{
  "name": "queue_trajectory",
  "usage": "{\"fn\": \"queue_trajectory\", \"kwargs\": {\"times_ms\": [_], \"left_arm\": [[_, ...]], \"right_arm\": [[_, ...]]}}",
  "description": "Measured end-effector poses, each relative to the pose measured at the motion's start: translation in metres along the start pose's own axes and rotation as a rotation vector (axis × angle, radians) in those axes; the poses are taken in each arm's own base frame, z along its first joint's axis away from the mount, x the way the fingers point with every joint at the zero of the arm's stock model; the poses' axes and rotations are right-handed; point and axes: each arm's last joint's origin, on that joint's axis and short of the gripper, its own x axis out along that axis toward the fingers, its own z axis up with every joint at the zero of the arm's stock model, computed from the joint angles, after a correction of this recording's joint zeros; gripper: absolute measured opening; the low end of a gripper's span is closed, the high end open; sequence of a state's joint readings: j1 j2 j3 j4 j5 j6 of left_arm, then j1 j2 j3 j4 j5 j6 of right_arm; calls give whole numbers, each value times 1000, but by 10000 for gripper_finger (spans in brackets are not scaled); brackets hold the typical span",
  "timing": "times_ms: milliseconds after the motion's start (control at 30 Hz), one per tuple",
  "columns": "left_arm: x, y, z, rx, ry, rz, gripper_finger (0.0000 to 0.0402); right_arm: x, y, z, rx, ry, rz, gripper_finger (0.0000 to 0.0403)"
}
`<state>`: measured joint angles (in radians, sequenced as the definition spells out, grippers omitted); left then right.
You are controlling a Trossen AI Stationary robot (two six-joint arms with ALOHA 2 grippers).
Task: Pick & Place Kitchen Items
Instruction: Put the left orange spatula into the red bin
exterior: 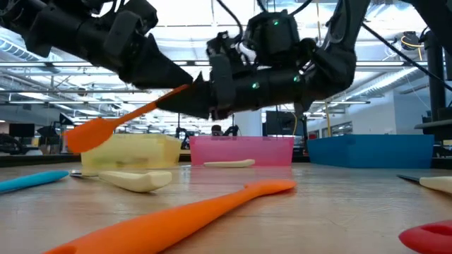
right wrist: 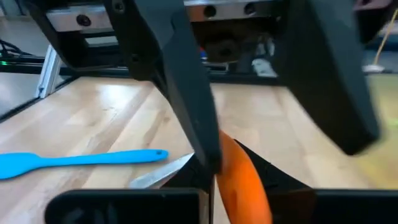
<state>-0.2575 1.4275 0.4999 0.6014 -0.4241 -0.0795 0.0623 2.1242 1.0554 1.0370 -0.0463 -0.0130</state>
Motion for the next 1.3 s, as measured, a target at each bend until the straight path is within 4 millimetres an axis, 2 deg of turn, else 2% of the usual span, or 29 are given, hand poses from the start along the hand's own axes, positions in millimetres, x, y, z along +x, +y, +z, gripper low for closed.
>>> {"fn": "queue_trajectory", "kwargs": {"times_ms": [233,367,533,733,967,1067,1300], "left_arm": [[-23,4,28,53,-128,50,175],[-35,7,40,48,-175,45,175],[-41,9,42,47,-162,42,175],[-40,9,37,50,-115,41,175],[-40,9,34,39,-91,41,175],[-39,12,35,34,-94,51,175],[-37,17,35,29,-92,75,175]], "right_arm": [[-33,-6,13,-77,133,-113,19],[-56,-10,32,-172,166,-215,19],[-88,-23,57,-243,187,-315,19],[-123,-52,78,-223,148,-426,24],[-150,-103,72,-85,170,-583,20],[-152,-120,63,-34,184,-565,21],[-150,-143,38,46,226,-611,21]]}}
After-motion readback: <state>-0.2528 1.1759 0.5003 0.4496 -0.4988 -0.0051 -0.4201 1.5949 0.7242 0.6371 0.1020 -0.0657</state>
